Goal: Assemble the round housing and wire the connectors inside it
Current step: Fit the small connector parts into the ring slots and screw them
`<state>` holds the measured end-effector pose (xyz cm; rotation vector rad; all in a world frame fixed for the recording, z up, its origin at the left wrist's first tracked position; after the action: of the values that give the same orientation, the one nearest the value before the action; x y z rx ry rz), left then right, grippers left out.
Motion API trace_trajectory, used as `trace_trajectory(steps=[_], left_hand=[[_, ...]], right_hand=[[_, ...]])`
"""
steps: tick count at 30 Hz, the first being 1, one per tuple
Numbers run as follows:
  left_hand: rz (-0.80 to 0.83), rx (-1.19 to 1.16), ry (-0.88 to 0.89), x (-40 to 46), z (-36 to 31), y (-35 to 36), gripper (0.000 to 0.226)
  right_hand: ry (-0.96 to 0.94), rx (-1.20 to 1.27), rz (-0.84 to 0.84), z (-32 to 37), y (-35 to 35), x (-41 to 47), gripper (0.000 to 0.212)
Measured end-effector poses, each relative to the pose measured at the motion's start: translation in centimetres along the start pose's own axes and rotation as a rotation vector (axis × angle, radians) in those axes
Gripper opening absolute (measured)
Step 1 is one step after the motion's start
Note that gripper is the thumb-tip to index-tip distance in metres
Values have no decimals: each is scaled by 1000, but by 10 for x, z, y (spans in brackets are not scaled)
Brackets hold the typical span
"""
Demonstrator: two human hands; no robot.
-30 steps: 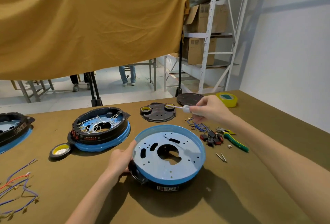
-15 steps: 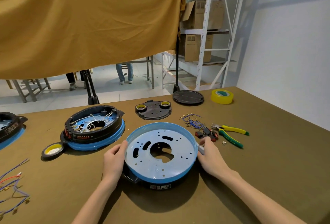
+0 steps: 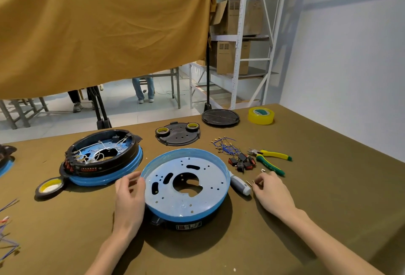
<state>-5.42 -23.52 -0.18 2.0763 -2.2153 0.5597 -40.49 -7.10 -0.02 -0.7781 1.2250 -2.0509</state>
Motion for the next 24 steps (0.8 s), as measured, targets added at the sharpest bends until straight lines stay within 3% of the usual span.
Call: trace_trajectory(steps=[4, 8, 11, 17, 24], left_hand=[[105, 270, 424, -17, -47, 7, 32], [505, 485, 574, -39, -70, 39, 50], [624, 638, 651, -46, -73, 56, 70], [608, 705, 840, -50, -75, 62, 62], [500, 561, 954, -56, -81, 59, 39]], right_hand=[[-2, -5, 6, 1, -1, 4, 11], [78, 129, -67, -4, -9, 15, 17], [122, 85, -115, -10, -11, 27, 24], [169, -39, -60, -18, -7, 48, 21], [198, 17, -54, -13, -5, 55, 15]])
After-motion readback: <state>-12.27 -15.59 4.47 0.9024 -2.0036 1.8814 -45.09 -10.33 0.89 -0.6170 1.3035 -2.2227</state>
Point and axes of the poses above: each hand's wrist, its own x-axis towards the middle knuckle, its own y-axis out of the palm, z = x × y, the point moved 4 cm from there along x, towards the middle knuckle, and after that the axes turned 1 degree about -x, right-handed, at the moved point
